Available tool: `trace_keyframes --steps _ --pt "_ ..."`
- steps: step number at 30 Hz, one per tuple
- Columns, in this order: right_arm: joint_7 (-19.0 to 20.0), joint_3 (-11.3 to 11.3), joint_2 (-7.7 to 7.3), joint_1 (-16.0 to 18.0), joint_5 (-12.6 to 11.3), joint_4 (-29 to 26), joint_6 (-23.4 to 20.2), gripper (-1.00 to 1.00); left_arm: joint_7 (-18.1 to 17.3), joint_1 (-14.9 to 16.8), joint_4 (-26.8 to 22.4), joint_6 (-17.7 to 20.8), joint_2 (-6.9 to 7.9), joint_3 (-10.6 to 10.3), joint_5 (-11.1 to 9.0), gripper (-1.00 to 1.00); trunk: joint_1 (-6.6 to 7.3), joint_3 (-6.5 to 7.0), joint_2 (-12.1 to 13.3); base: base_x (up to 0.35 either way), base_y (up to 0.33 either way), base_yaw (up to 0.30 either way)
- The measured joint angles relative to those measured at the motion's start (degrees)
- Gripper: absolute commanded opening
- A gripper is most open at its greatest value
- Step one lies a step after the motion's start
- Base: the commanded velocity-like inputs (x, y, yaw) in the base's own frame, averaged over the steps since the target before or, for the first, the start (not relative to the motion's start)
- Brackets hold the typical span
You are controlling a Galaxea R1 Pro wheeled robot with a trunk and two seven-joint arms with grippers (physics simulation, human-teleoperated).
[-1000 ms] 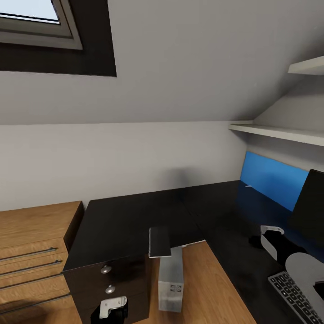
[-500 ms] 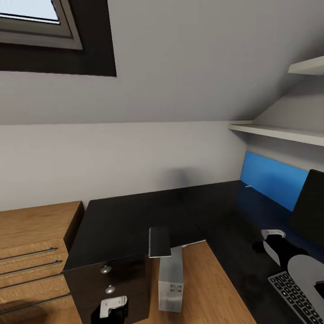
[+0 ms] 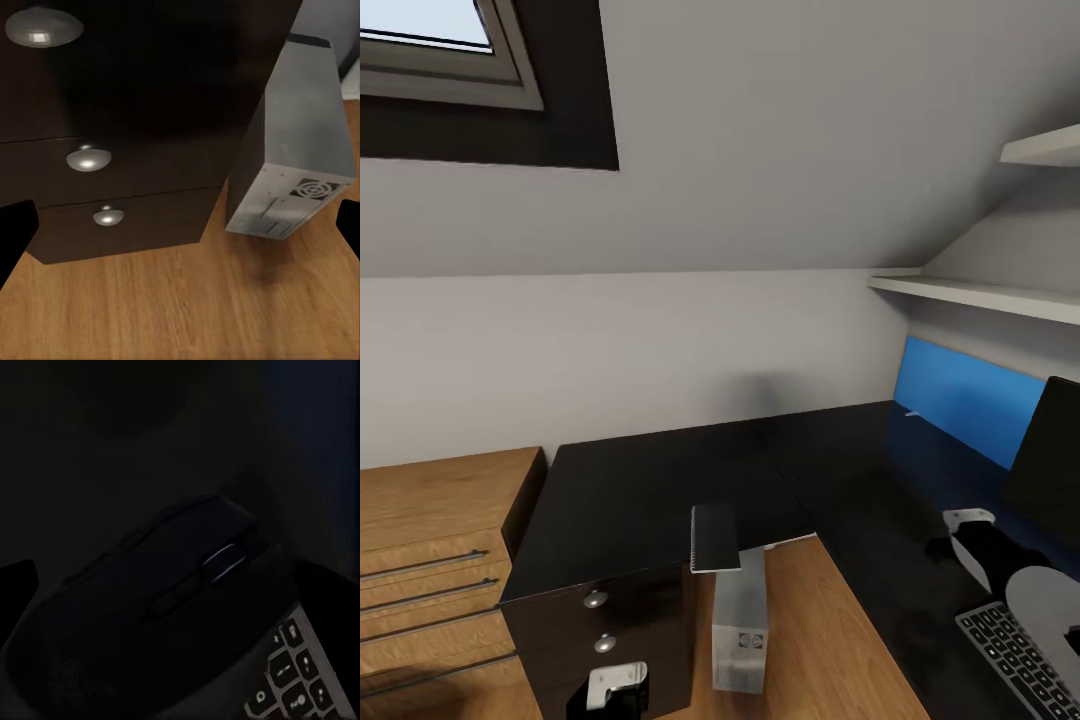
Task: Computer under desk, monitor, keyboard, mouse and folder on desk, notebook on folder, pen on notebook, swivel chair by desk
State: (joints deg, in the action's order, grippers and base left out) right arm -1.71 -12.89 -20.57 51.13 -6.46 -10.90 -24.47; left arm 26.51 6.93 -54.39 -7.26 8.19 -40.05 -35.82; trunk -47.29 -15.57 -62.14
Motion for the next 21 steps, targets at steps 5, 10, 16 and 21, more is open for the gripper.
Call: trace_keyframes --steps 5,10,16,21 --pt "-0.1 0.2 -0.76 0.0 -0.3 -0.2 0.1 -1.00 0.1 0.0 0.0 0.0 -0.20 0.0 0.0 1.00 -0.87 -0.71 -1.6 0.000 0.000 0.000" --pt "-0.3 0.3 -0.81 0.0 -0.4 -0.2 -0.1 -1.00 0.1 0.0 0.0 0.0 -0.33 0.1 0.0 1.00 -1.97 -1.61 -3.6 0.000 0.000 0.000" --pt "-0.2 0.8 -0.68 0.0 -0.6 -0.2 -0.2 -1.00 0.2 0.0 0.1 0.0 -0.40 0.1 -0.1 1.00 -3.29 -2.69 -6.0 0.000 0.000 0.000" --pt "-0.1 1.5 -0.66 0.0 -0.7 -0.2 -0.3 -1.00 0.2 0.0 0.1 0.0 -0.36 0.2 0.0 1.00 -4.39 -3.59 -8.0 0.000 0.000 0.000"
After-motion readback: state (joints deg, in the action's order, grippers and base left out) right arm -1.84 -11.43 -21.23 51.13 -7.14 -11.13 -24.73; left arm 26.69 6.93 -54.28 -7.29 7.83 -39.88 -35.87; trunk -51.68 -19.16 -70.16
